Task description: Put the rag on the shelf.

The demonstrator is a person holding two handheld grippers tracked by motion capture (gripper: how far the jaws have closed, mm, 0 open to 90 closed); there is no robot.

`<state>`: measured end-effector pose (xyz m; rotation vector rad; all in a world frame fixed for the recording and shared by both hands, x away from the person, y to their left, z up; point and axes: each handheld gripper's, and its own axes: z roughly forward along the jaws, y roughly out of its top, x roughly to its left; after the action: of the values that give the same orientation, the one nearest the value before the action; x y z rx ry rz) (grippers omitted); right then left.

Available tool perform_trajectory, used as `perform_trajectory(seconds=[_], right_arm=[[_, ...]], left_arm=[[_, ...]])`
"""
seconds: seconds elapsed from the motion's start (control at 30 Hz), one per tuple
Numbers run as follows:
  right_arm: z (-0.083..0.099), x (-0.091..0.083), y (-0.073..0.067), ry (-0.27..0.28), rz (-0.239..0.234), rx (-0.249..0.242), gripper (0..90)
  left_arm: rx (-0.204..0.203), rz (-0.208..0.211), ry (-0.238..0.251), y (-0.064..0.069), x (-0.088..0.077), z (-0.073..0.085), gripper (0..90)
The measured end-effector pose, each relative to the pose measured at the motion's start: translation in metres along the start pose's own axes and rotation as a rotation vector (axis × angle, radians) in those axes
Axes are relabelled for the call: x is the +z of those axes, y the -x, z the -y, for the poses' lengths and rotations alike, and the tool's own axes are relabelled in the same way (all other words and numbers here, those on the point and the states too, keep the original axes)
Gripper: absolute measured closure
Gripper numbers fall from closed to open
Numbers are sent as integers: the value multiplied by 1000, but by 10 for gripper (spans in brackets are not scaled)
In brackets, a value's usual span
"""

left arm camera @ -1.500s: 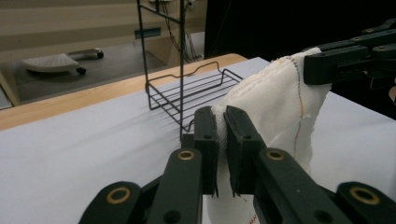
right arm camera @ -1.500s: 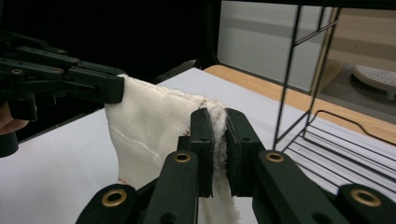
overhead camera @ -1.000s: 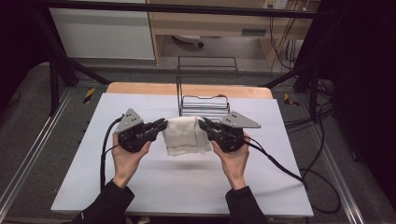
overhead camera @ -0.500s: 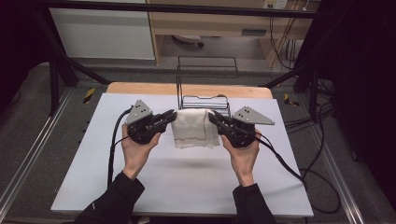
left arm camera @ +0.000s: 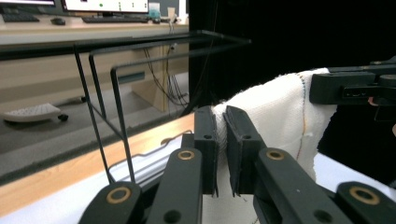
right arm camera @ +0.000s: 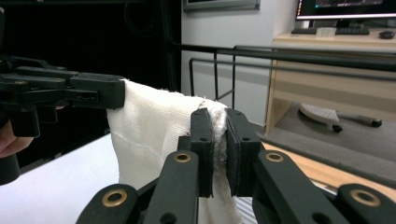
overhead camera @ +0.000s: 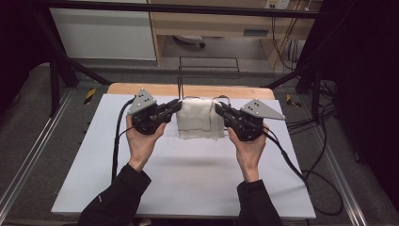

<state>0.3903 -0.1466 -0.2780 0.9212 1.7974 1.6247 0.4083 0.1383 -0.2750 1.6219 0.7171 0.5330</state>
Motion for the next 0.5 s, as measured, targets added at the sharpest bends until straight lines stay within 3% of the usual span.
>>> perform_trajectory(seconds=[0.5], right_arm=[[-26, 1, 9, 66, 23, -17, 828]], left_arm=[[1, 8, 64, -3, 8, -25, 832]])
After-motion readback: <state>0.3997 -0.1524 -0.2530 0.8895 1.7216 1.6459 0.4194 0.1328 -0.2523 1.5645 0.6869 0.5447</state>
